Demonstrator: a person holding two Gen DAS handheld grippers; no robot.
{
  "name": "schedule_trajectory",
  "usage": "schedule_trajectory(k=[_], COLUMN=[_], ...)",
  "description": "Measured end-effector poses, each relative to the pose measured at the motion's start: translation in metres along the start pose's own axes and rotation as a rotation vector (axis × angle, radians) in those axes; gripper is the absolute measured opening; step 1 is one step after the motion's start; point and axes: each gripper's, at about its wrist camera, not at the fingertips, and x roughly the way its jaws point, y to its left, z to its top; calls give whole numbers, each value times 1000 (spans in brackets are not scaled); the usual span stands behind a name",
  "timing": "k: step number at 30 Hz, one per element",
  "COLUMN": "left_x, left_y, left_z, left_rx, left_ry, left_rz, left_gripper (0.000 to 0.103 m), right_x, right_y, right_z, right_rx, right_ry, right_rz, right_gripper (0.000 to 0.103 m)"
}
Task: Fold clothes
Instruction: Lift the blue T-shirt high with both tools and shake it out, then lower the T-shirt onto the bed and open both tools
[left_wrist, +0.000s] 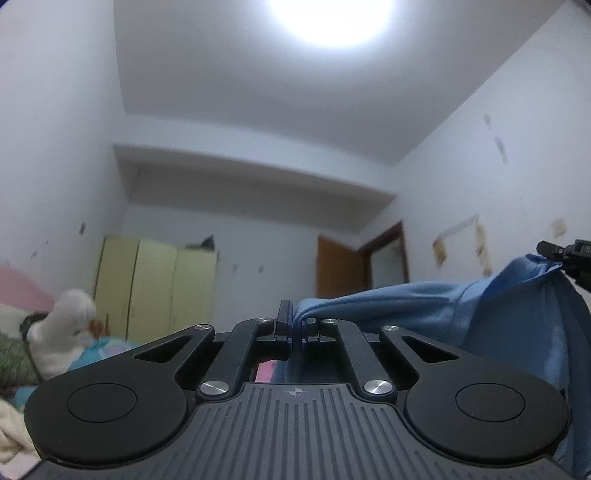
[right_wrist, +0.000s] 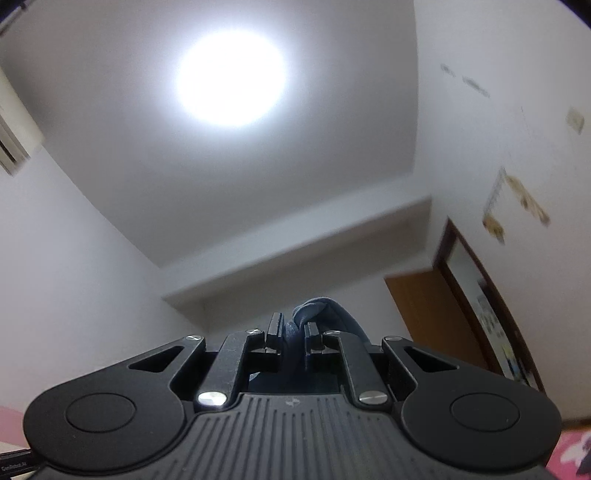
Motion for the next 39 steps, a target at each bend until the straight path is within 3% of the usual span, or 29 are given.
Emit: schedule_trajectory(k=[7,10,17,20,24,26,27,29,30,31,32,33,37,39], left_x=[74,109,187,212,238,246,247,247,246,245,243,240,226,214], left_y=[33,48,76,82,92,99,106,122,130,137,143,150,171,177], left_z=[-72,-117,-251,-296,-353,-372,-376,-377,-374,-371,-365,-359,-332,-314], left_rx=[-6,-17,2,16,11,-19,-58,-169,-226,-275,-321,-367,-566,-638], left_ry=[172,284,616,729,878,958,976,978,971,968,960,949,916,896], left_rz=[71,94,173,186,205,215,220,224,223,226,231,235,212,215], left_gripper=[3,3,3,4,7,15,24,30,40,56,62,69,71,72], right_x=[84,121,197,207,208,212,214,214,215,218,217,216,209,206], right_y=[-49,-73,-146,-166,-189,-206,-215,-238,-248,-259,-267,-274,-281,-279], right_z=[-92,-149,-313,-382,-459,-485,-493,-506,-503,-500,-496,-492,-464,-445], right_rx=[14,9,19,-52,-48,-21,9,160,238,324,406,487,648,680], right_ry=[176,289,684,807,957,1030,1072,1133,1119,1114,1109,1102,1052,1035], right_rz=[-45,-74,-177,-220,-268,-307,-323,-355,-356,-359,-371,-382,-433,-466], right_gripper=[11,11,11,11,11,13,14,15,18,25,30,43,67,69])
